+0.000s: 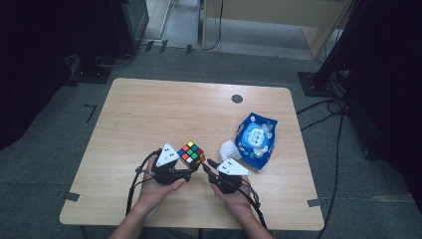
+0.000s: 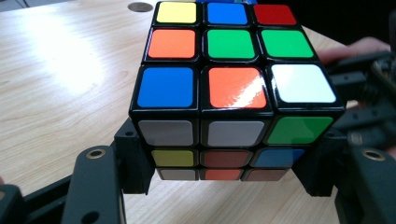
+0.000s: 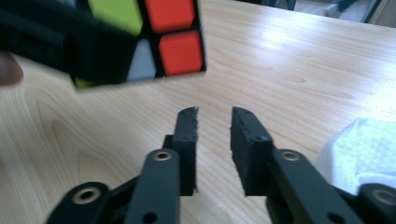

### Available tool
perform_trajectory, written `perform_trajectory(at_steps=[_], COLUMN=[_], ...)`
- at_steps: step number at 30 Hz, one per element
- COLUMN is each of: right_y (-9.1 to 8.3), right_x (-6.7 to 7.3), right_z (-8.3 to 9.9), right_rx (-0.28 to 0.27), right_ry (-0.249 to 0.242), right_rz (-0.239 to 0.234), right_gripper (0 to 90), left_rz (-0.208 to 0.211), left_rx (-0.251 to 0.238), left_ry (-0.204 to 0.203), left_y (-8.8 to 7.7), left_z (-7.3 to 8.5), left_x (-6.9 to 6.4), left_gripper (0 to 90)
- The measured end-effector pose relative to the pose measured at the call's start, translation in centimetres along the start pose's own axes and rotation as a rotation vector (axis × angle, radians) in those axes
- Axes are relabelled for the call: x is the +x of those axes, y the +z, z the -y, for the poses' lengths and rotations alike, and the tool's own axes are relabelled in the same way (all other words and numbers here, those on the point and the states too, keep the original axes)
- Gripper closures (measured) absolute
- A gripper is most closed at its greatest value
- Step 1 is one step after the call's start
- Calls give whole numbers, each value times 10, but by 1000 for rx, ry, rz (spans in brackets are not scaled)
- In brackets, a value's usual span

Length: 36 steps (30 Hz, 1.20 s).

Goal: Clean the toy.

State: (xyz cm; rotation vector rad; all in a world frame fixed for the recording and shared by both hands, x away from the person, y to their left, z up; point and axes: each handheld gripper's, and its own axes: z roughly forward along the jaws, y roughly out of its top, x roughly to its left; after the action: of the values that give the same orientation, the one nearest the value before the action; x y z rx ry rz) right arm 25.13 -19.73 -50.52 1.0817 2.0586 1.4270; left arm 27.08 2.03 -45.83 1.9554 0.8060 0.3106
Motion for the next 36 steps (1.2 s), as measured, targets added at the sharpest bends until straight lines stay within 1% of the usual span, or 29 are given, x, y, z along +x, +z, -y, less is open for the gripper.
perform_trajectory(at_steps=[2, 4, 6, 9, 12, 18, 20, 21, 22, 23, 24, 26, 27, 29, 30, 32, 34, 36], right_y=[-2, -4, -5, -6, -7, -12, -14, -15, -16, -17, -19, -22, -25, -29, -31, -32, -32, -32], right_x=[-3, -4, -5, -6, -6, -9, -9, -9, -9, -9, -10, -14, -16, -22, -24, -26, -24, -23], right_z=[-2, -5, -5, -5, -6, -10, -11, -12, -13, -14, -16, -20, -22, -25, -27, -30, -33, -34], right_rx=[-7, -16, -14, -13, -18, -44, -54, -60, -65, -71, -80, -95, -102, -127, -136, -145, -140, -140], right_ry=[26, 41, 40, 60, 55, 65, 67, 61, 60, 55, 66, 113, 156, 256, 298, 359, 425, 470], right_rz=[-31, -48, -53, -67, -60, -48, -50, -55, -67, -69, -65, -50, -45, -73, -87, -116, -150, -165], right_gripper=[802, 831, 841, 844, 845, 854, 857, 856, 842, 822, 801, 773, 741, 662, 613, 501, 431, 388], left_rz=[6, 11, 18, 18, 20, 24, 12, -2, -10, -15, -17, -24, -24, -32, -32, -41, -42, -57], left_rx=[6, 8, 9, 7, 5, 13, 5, -6, -15, -19, -25, -32, -33, -34, -31, -30, -22, -25], left_ry=[2, 5, 1, 5, 10, 13, 18, 19, 18, 22, 22, 20, 19, 20, 24, 26, 32, 42], left_y=[2, 3, 3, 2, 2, 3, 3, 3, 2, 1, 1, 2, 2, 4, 5, 8, 10, 11], left_z=[1, 1, 1, 2, 2, 4, 5, 5, 5, 5, 6, 7, 7, 8, 9, 10, 11, 12], left_x=[-1, -2, 0, 0, 1, 1, 0, 0, 0, 0, 0, 0, 0, -1, -1, -3, -4, -7], left_gripper=[341, 341, 340, 340, 341, 340, 341, 341, 341, 341, 341, 342, 342, 342, 342, 342, 342, 342])
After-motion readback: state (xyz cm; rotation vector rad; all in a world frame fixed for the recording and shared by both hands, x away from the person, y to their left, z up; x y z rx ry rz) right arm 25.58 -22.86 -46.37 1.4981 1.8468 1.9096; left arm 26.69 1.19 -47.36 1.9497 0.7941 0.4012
